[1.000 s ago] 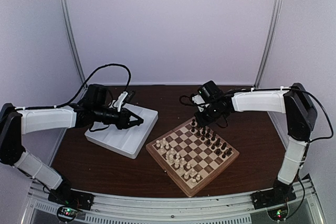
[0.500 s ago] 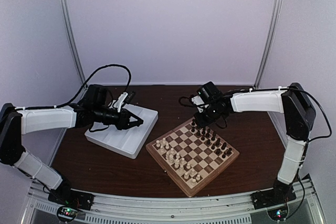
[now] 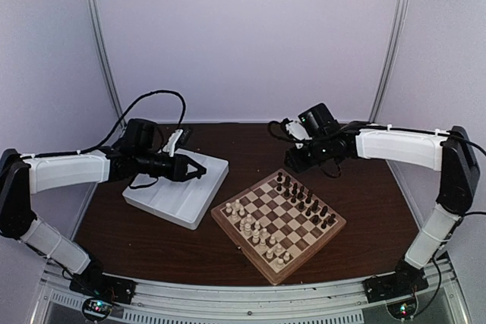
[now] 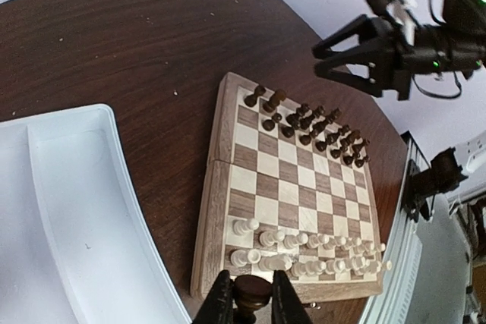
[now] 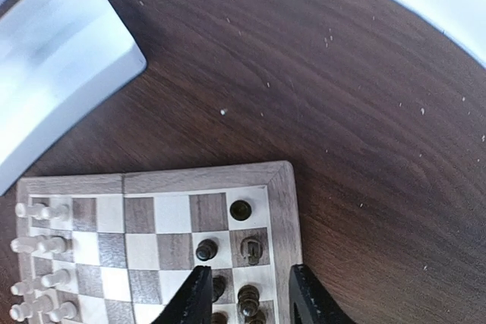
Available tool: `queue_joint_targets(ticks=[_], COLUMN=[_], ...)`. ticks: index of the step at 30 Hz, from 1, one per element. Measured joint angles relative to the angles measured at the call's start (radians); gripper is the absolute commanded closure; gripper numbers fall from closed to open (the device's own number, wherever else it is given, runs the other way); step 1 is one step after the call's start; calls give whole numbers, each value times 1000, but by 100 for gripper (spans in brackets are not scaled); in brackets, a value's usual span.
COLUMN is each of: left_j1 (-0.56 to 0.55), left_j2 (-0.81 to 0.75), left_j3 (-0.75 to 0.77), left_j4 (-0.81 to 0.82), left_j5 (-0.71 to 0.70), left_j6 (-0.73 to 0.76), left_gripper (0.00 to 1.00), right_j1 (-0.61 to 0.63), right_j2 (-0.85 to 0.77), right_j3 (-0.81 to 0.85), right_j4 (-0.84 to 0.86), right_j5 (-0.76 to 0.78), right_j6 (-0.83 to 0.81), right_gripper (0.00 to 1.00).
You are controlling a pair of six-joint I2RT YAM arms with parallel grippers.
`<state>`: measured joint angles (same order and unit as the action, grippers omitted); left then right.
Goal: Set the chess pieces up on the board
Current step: Place the chess piece on the chessboard, then adjust the chess piece.
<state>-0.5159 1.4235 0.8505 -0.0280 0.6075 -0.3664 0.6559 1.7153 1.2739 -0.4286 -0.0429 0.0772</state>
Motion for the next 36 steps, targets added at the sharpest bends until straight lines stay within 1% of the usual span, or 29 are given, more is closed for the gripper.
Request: queue_joint_targets(ticks=[4,8,12,15,19,22,25,27,32,36], left_j1=[-1,-37,-111,-150,-186,-201,-211,-212,-213,-214], left_j2=[0,17,77,106,131,155,180,193,201,201], left_j3=[10,32,125,173,197,201,201,201,198,196], left_j4=[20,23,11,19,61,101,159,201,276,313], left_j5=[-31,-69,-77,-69,-41,-10,25,42,72,95], left_j6=[-170,-314,-406,-461,-529,-579,-635,-669,-728,-755], left_gripper=[84,82,81,81,81,81,81,81,81,81], right_j1=[16,71,152,200,264,304,338,354,382,387], right_j2=[-141,-233,-278,-314,-396,-426,-418,-399,-335,-307], right_j3=[-78,-150,-202,-250,-349,-385,-386,-382,-377,-377], right_j4=[87,198,271,304,379,430,483,507,556,600], right_j5=[-58,-136,-209,-226,-219,-192,-147,-122,-47,-3], right_j6=[13,27,-23,-71,-147,-203,-251,-278,-335,-362], right_gripper=[57,49,40,31,26,25,27,28,35,36])
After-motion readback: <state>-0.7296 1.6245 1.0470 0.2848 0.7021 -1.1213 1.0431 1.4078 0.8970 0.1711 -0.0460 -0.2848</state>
